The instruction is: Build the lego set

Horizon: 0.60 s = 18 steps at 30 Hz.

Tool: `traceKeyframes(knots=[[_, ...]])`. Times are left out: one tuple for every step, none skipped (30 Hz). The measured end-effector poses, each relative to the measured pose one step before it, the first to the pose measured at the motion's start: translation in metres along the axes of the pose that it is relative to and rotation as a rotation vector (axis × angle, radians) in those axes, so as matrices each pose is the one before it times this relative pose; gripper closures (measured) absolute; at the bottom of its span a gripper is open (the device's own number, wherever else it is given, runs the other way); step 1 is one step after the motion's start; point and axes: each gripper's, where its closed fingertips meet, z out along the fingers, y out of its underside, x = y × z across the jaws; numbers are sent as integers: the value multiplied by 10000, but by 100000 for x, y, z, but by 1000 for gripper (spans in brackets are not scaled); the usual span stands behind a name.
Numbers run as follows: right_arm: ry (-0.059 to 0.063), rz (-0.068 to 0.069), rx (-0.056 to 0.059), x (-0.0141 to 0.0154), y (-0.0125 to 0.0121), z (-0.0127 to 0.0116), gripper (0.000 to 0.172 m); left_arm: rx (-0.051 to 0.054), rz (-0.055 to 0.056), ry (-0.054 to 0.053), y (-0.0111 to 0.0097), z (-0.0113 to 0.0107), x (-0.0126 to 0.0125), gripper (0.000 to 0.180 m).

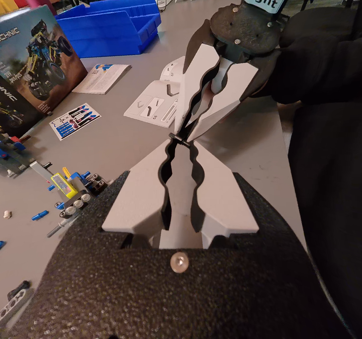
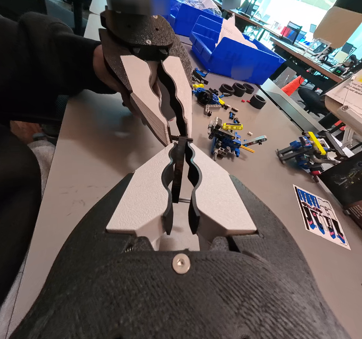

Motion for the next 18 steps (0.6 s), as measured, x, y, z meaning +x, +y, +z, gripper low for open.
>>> traceKeyframes(knots=[[-39,-2,-51,-41,91,21,166,8,-45,89,89,29,54,168],[-179,63,-15,-208,103,28,166,8,64,178,80,-27,176,168],[-182,-15,173,-163,-124,-63,165,115,100,173,-116,-98,185,167],[-125,54,353,-31,-372,-159,165,230,26,155,-335,-125,183,167],[-293,145,271,-166,-270,-200,166,201,-30,291,-302,-134,368,166],[-319,7,123,-269,-127,-150,166,115,-67,369,-144,-118,458,166],[-116,-55,35,-121,-43,-38,166,56,-52,192,-36,-43,211,166],[-75,-36,-96,-110,131,39,166,-44,27,38,160,52,53,166],[-213,3,-179,-295,300,45,166,-164,112,45,331,96,100,166],[-83,23,-166,-105,245,46,166,-186,165,-8,289,79,45,166],[15,-59,-83,-14,130,35,166,-150,143,-28,139,43,12,166],[-105,5,-30,-204,26,16,166,-123,96,81,67,-8,137,166],[-65,63,-21,-157,-14,31,166,-74,94,95,27,-42,127,166],[23,-24,-37,-33,20,69,166,-38,72,22,60,-33,31,167],[18,-23,-132,-32,166,98,166,-39,3,9,151,37,-10,167],[8,-17,-139,-49,170,102,166,-2,-28,-7,141,48,-39,168],[145,-9,-49,160,57,47,166,71,-19,-66,2,27,-111,168],[-25,49,101,6,-131,-81,166,113,-23,-20,-164,-12,-27,168]])
